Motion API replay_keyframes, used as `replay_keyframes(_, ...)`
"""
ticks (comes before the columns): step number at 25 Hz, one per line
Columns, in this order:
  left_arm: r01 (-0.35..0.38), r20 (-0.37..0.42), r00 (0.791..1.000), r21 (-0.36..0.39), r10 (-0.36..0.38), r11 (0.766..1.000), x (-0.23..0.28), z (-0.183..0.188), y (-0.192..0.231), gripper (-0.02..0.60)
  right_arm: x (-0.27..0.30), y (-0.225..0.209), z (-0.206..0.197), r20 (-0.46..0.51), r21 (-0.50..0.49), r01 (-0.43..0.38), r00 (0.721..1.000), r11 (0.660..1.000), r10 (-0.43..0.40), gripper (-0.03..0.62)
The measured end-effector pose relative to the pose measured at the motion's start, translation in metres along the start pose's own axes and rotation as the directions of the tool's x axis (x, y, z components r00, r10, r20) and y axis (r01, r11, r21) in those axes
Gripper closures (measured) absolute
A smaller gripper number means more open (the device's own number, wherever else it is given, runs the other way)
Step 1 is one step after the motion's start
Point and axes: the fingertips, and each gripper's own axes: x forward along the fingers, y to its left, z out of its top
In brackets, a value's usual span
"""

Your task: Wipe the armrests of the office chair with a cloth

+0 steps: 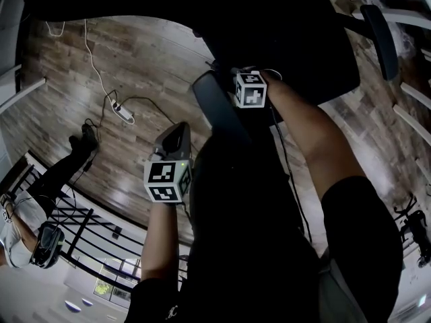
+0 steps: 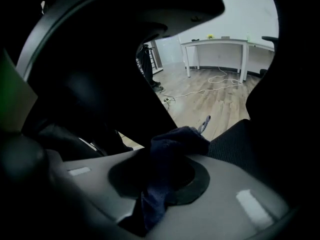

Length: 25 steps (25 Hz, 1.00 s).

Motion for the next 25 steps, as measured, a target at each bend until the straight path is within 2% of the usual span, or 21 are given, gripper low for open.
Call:
replay_keyframes(6,0.0,0.045,0.999,0.012,0.0,1.0,-0.008,0.014,-0.004,0.577,-0.026,0.029,0.013,0.066,0.043,-0.042,0.997,0.998,0.04,0.525)
replay_keyframes(9,0.001,0.066,0.998,0.01,-0.002,1.0,-0.012,0.026,-0.011,0.577,-0.047,0.034,0.023,0.093,0.044,-0.039,0.995,0.998,0.035,0.525)
replay_keyframes(12,0.002,0.079,0.997,0.01,-0.003,1.0,-0.022,0.038,-0.02,0.577,-0.073,0.03,0.029,0.118,0.09,0.011,0.993,0.996,-0.022,0.525)
replay_keyframes(14,-0.002,0.095,0.995,0.005,0.001,1.0,-0.03,0.043,-0.022,0.576,-0.09,0.023,0.028,0.143,0.175,0.064,0.986,0.982,-0.09,0.523)
replay_keyframes(16,-0.009,0.115,0.993,-0.002,0.009,1.0,-0.037,0.046,-0.021,0.577,-0.113,0.016,0.029,0.174,0.265,0.126,0.969,0.956,-0.176,0.523)
replay_keyframes(19,-0.012,0.137,0.99,-0.019,0.014,1.0,-0.045,0.045,-0.017,0.577,-0.15,0.014,0.046,0.261,0.378,0.191,0.917,0.906,-0.303,0.522)
replay_keyframes(21,-0.009,0.144,0.989,-0.038,0.014,0.999,-0.047,0.042,-0.013,0.577,-0.167,0.022,0.064,0.316,0.417,0.198,0.883,0.887,-0.346,0.522)
replay_keyframes(25,0.006,0.148,0.989,-0.07,0.005,0.997,-0.046,0.034,0.002,0.577,-0.181,0.046,0.11,0.39,0.438,0.21,0.832,0.874,-0.396,0.522)
